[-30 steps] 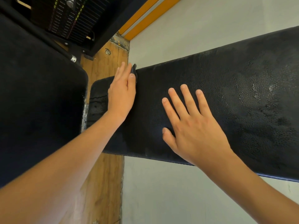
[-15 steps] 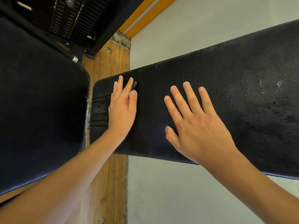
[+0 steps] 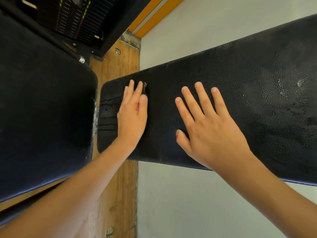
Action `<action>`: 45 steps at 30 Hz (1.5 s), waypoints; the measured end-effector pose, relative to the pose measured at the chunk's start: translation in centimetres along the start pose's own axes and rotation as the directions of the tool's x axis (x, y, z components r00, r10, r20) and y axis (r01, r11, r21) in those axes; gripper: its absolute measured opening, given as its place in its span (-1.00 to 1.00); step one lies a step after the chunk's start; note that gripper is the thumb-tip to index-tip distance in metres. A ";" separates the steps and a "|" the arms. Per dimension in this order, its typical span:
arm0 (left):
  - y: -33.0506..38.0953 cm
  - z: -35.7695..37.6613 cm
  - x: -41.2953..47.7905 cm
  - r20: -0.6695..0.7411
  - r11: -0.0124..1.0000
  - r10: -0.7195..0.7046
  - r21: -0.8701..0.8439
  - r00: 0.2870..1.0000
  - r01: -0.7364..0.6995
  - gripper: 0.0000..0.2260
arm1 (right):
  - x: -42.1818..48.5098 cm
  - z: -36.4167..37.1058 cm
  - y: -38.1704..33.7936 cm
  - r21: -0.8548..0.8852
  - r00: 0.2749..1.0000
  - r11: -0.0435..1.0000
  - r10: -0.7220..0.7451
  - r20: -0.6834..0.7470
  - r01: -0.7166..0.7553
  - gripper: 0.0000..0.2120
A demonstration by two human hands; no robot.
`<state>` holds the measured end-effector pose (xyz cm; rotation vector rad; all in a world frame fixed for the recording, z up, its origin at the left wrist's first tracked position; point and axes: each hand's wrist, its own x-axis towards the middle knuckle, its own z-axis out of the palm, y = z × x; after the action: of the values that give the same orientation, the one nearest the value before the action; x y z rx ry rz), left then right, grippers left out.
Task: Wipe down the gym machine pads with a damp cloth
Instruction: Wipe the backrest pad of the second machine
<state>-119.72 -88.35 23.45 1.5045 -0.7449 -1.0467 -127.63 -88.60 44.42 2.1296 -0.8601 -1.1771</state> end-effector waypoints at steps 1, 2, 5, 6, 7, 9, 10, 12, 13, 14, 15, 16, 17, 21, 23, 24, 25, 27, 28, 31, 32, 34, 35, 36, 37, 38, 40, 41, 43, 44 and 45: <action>-0.2 0.0 -1.3 0.006 1.000 0.009 -0.003 1.000 -0.009 -0.59 | 0.0 0.0 0.0 0.003 1.000 1.000 0.001 -0.001 -0.001 -0.28; -0.5 -0.1 -2.6 0.013 1.000 0.012 -0.005 1.000 -0.012 -0.59 | 0.0 0.0 0.0 0.005 1.000 1.000 0.001 -0.001 -0.001 -0.28; -1.5 -0.4 -6.7 0.036 1.000 -0.005 0.006 0.999 0.004 -0.59 | 0.1 0.1 -0.1 0.008 1.000 1.000 -0.004 0.000 0.004 -0.28; -1.8 -0.4 -7.8 0.049 1.000 -0.006 0.002 0.999 0.005 -0.59 | 0.1 0.0 0.0 0.008 1.000 1.000 -0.005 0.000 0.005 -0.28; -2.0 -0.4 -8.7 0.060 1.000 -0.002 -0.009 0.998 0.003 -0.59 | 0.1 0.0 0.0 0.007 1.000 1.000 -0.005 0.000 0.005 -0.28; -2.1 -0.5 -8.5 0.059 1.000 0.004 -0.019 0.998 -0.003 -0.59 | 0.2 0.0 0.0 0.009 1.000 1.000 -0.003 -0.003 0.003 -0.28; -2.0 -0.5 -7.7 0.051 1.000 0.003 -0.019 0.999 -0.002 -0.59 | 0.2 -0.1 0.0 0.012 1.000 1.000 -0.003 -0.003 0.004 -0.29; -1.5 -0.5 -5.1 0.035 1.000 -0.002 -0.023 0.999 0.003 -0.59 | 0.3 -0.1 -0.1 0.017 1.000 1.000 -0.007 -0.003 0.007 -0.29; -1.2 -0.5 -3.5 0.032 0.999 -0.008 -0.033 0.999 0.009 -0.59 | 0.3 -0.1 -0.1 0.018 1.000 1.000 -0.006 -0.003 0.006 -0.29; -0.8 -0.4 -1.9 0.031 0.999 -0.014 -0.046 0.999 0.015 -0.59 | 0.3 -0.1 -0.1 0.018 1.000 1.000 -0.003 -0.004 0.003 -0.29; -0.5 -0.3 -0.6 0.029 0.998 -0.019 -0.052 0.999 0.020 -0.59 | 0.3 -0.1 -0.1 0.018 1.000 1.000 -0.003 -0.002 0.003 -0.29; -0.2 -0.3 0.4 0.026 0.998 -0.022 -0.051 0.999 0.023 -0.59 | 0.3 0.0 -0.1 0.016 1.000 1.000 -0.003 0.000 0.003 -0.29; -0.1 -0.3 0.9 0.021 0.999 -0.023 -0.045 1.000 0.024 -0.59 | 0.3 0.0 -0.1 0.015 1.000 1.000 -0.003 -0.001 0.003 -0.29; -0.4 -0.5 0.1 0.027 0.999 -0.006 -0.036 1.000 0.007 -0.59 | 0.4 0.0 -0.1 0.017 1.000 1.000 0.000 -0.009 0.000 -0.28; -0.6 -0.4 -1.4 0.028 0.999 -0.029 -0.035 0.999 0.030 -0.59 | 0.3 0.0 -0.1 0.012 1.000 1.000 -0.004 -0.003 0.004 -0.29; -0.7 -0.3 -2.4 0.021 0.998 -0.049 -0.032 0.999 0.050 -0.59 | 0.3 0.1 -0.1 0.009 1.000 1.000 -0.006 -0.008 0.006 -0.30; -0.8 -0.3 -3.7 0.015 0.997 -0.069 -0.029 0.998 0.069 -0.59 | 0.3 0.1 -0.1 0.007 1.000 1.000 -0.006 -0.015 0.006 -0.30; -1.3 -0.4 -6.7 0.012 0.994 -0.102 -0.025 0.995 0.102 -0.59 | 0.3 0.1 -0.2 0.011 1.000 1.000 -0.007 -0.021 0.007 -0.30; -1.6 -0.5 -8.3 0.016 0.993 -0.112 -0.029 0.994 0.112 -0.59 | 0.4 0.1 -0.2 0.015 1.000 1.000 -0.009 -0.017 0.010 -0.30; -2.5 -0.5 -12.0 0.030 0.990 -0.125 -0.057 0.992 0.127 -0.59 | 0.4 0.1 -0.1 0.017 1.000 1.000 -0.010 -0.016 0.010 -0.29; -2.6 -0.4 -12.3 0.023 0.990 -0.130 -0.058 0.991 0.131 -0.59 | 0.4 0.1 -0.1 0.018 1.000 1.000 -0.009 -0.020 0.010 -0.30; -2.6 -0.2 -12.3 -0.003 0.989 -0.136 -0.060 0.991 0.135 -0.60 | 0.4 0.1 -0.2 0.020 1.000 1.000 -0.010 -0.018 0.011 -0.29; -2.6 -0.1 -12.2 -0.013 0.989 -0.137 -0.065 0.991 0.136 -0.59 | 0.4 0.2 -0.2 0.020 1.000 1.000 -0.010 -0.017 0.011 -0.29; -2.6 -0.1 -12.1 -0.018 0.988 -0.139 -0.073 0.990 0.137 -0.59 | 0.4 0.2 -0.2 0.022 1.000 1.000 -0.011 -0.016 0.011 -0.28; -2.8 0.0 -12.0 -0.020 0.987 -0.142 -0.084 0.990 0.139 -0.58 | 0.4 0.2 -0.2 0.023 1.000 1.000 -0.012 -0.016 0.013 -0.28; -2.9 0.0 -12.1 -0.019 0.986 -0.141 -0.097 0.990 0.139 -0.58 | 0.4 0.2 -0.1 0.025 1.000 1.000 -0.014 -0.016 0.014 -0.28; -3.0 -0.1 -11.8 -0.020 0.984 -0.133 -0.124 0.991 0.130 -0.61 | 0.4 0.2 -0.1 0.022 1.000 1.000 -0.013 -0.017 0.013 -0.28; -3.0 -0.1 -11.3 -0.025 0.982 -0.132 -0.137 0.991 0.127 -0.61 | 0.4 0.2 -0.1 0.018 1.000 1.000 -0.012 -0.021 0.013 -0.29; -2.7 -0.2 -9.5 -0.044 0.980 -0.138 -0.150 0.989 0.130 -0.60 | 0.4 0.3 -0.2 0.011 1.000 1.000 -0.011 -0.025 0.011 -0.29; -2.4 -0.4 -8.2 -0.053 0.981 -0.134 -0.150 0.990 0.124 -0.59 | 0.4 0.3 -0.2 0.008 1.000 1.000 -0.010 -0.027 0.010 -0.29; -2.1 -0.5 -6.9 -0.058 0.983 -0.122 -0.146 0.991 0.112 -0.59 | 0.4 0.3 -0.2 0.006 1.000 1.000 -0.011 -0.026 0.011 -0.29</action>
<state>-122.28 -81.56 22.89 1.4660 -0.5288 -1.1088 -127.66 -88.84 43.92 2.1523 -0.8422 -1.1514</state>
